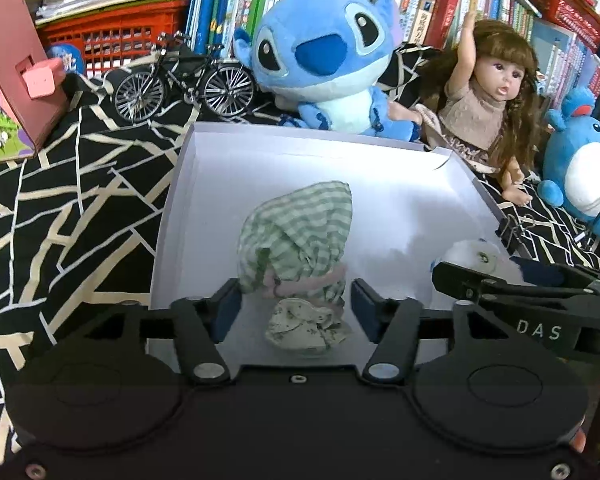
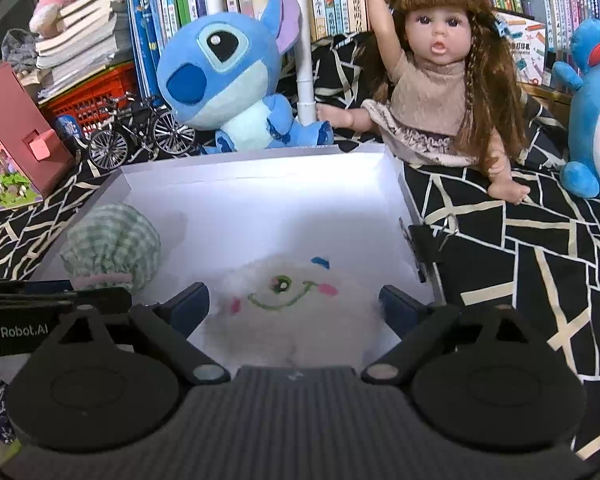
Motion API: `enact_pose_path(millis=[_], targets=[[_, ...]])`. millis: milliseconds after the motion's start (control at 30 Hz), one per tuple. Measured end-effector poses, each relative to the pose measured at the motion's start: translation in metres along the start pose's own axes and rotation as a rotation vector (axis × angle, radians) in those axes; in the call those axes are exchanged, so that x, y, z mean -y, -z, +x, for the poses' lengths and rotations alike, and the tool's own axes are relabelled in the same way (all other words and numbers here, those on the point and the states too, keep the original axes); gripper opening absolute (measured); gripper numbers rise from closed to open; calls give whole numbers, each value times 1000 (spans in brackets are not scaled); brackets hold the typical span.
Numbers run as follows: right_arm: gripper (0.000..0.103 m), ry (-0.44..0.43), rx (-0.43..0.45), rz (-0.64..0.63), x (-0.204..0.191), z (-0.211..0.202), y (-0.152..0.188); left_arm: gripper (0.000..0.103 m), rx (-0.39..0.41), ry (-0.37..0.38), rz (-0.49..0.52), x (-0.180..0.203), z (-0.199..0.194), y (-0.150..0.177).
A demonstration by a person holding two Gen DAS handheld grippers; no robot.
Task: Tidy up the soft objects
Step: 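Lower and release the fluffy ball with right tool while left tool releases the pouch in the box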
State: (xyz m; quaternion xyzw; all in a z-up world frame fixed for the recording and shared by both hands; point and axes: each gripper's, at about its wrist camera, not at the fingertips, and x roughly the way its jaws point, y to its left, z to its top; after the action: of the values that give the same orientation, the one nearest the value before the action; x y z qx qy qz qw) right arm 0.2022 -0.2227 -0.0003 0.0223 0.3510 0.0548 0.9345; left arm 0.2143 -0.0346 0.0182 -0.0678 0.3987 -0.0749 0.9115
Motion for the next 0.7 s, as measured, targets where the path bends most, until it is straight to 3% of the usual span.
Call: enact_pose_path(millis=[267,700], targets=[[102,-19,49,-13,1,-27,-1,77,51,14,30,4,-25,6],[103,-48,128,-59,-9,-67,14,83,108,40,32,-2,-66,30]])
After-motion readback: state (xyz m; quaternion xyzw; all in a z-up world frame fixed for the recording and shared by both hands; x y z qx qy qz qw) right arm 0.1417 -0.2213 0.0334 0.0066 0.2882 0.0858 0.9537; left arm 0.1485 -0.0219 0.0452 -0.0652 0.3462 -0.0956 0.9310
